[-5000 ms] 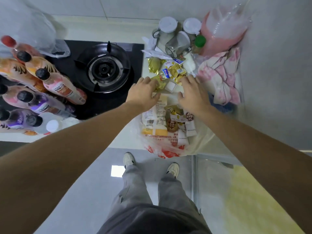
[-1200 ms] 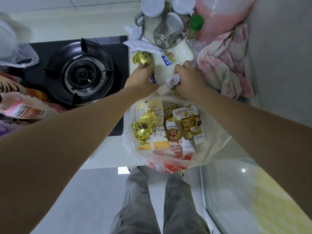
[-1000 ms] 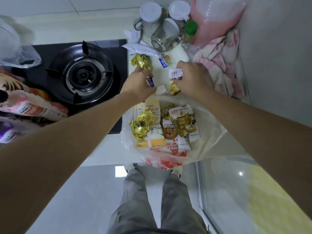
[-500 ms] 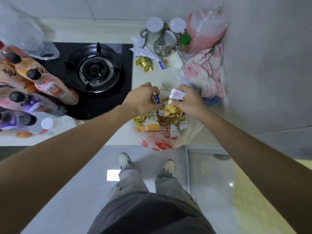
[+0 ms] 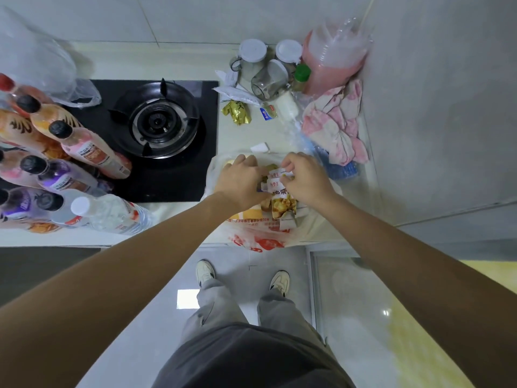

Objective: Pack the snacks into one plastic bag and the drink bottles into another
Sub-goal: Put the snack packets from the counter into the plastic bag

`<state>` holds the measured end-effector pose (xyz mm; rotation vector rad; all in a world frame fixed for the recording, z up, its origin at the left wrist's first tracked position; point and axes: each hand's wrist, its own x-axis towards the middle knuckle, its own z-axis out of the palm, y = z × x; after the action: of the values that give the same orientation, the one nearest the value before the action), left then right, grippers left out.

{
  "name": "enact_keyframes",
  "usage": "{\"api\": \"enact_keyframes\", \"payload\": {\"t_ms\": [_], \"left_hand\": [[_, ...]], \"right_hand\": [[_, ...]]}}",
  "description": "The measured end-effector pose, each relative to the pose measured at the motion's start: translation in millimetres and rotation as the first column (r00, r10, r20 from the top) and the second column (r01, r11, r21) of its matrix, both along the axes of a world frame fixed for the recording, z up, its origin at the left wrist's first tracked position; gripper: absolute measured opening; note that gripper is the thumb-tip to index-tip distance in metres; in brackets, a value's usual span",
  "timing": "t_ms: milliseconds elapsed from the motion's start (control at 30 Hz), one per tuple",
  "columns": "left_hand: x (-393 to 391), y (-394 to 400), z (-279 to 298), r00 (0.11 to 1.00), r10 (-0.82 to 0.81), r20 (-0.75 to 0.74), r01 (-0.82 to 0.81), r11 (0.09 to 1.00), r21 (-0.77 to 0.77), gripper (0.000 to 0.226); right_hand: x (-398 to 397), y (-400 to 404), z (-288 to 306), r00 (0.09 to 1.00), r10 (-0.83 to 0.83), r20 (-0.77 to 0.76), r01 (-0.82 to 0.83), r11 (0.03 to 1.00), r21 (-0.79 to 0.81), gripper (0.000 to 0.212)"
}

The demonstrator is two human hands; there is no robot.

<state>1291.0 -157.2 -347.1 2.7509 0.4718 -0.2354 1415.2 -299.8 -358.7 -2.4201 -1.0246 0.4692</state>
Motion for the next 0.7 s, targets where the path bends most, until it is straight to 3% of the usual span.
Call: {"api": "enact_keyframes", "payload": {"t_ms": [333, 533, 700], "left_hand": [[18, 34, 3, 0.991, 0.113, 0.069, -0.116, 0.992, 0.041, 0.046], [45, 71, -12, 0.980, 0.179, 0.081, -0.183, 0.982, 0.042, 0.048], [70, 111, -38, 0.973, 0.227, 0.043, -0.229, 0.972, 0.053, 0.056]], "right_hand": [[29, 24, 1, 0.996, 0.010, 0.093, -0.007, 0.999, -0.034, 0.023], [62, 65, -14, 0.997, 0.011, 0.080, -0.007, 0.999, -0.048, 0.034], [84, 103, -39, 0.990, 0.087, 0.114, -0.068, 0.984, -0.164, 0.051]]}}
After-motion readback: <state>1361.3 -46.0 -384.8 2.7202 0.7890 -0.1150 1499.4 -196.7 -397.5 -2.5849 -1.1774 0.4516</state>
